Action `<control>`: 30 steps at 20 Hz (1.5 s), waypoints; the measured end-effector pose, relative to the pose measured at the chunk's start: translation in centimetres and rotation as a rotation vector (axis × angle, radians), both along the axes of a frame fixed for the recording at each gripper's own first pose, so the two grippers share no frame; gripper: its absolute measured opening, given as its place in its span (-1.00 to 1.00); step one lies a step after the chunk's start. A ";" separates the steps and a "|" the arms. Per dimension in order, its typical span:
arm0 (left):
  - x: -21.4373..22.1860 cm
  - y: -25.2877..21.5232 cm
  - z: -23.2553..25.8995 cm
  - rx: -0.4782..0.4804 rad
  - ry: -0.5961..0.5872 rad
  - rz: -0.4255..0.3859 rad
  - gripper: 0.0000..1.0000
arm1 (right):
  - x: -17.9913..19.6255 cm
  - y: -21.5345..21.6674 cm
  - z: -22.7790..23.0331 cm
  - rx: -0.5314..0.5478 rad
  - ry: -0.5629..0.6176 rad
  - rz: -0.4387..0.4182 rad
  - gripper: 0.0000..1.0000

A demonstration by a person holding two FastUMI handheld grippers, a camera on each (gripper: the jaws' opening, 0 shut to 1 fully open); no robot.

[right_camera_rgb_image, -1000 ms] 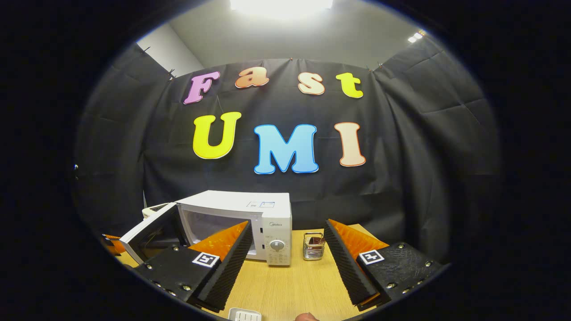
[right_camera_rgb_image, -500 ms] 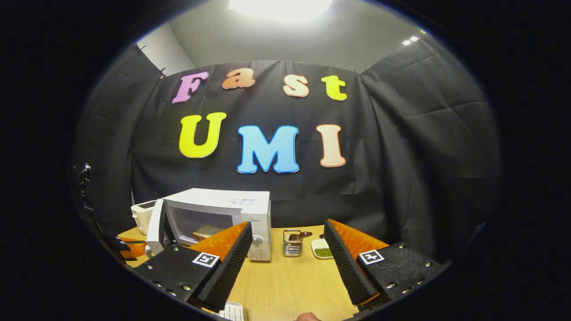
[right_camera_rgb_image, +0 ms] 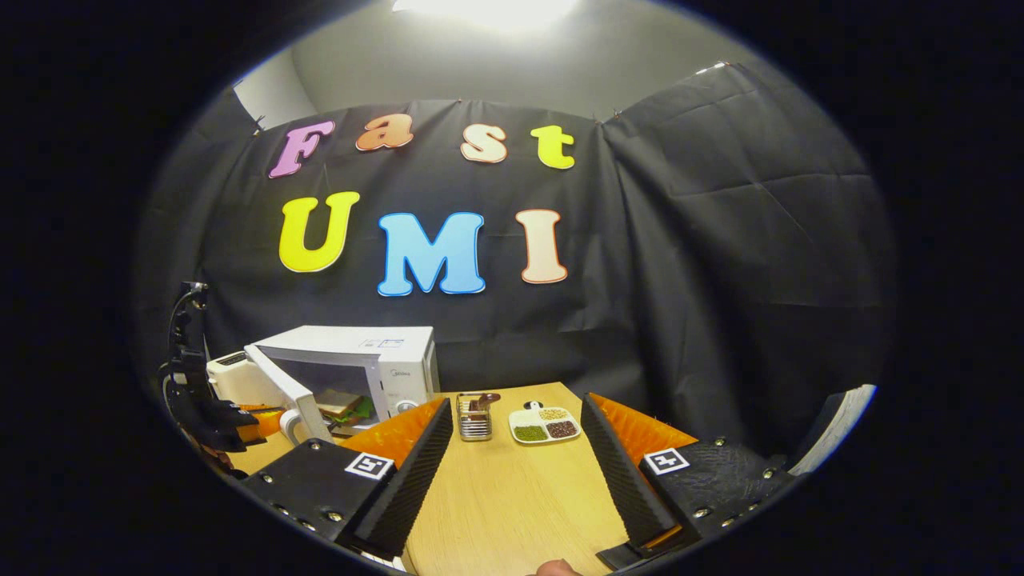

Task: Open the microwave oven with the left hand, put the food in, and close the microwave oven.

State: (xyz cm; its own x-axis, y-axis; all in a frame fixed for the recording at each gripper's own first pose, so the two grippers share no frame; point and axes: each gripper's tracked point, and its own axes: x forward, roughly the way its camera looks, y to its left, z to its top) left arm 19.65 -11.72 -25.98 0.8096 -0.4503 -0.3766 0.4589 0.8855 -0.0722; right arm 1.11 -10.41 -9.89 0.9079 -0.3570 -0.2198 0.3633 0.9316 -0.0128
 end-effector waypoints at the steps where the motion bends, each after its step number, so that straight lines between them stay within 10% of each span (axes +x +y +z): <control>1: 0.8 -0.6 -0.1 0.010 -0.007 -0.006 -0.86 | -0.4 -0.4 -0.3 0.001 0.010 -0.011 0.96; 18: 13.0 -5.4 -2.6 0.047 0.018 0.082 -0.86 | -3.1 -2.5 -0.9 -0.005 0.060 -0.051 0.96; 30: 10.9 -6.5 3.4 0.003 -0.061 0.118 -0.86 | -1.0 -1.1 0.8 -0.040 0.042 0.125 0.95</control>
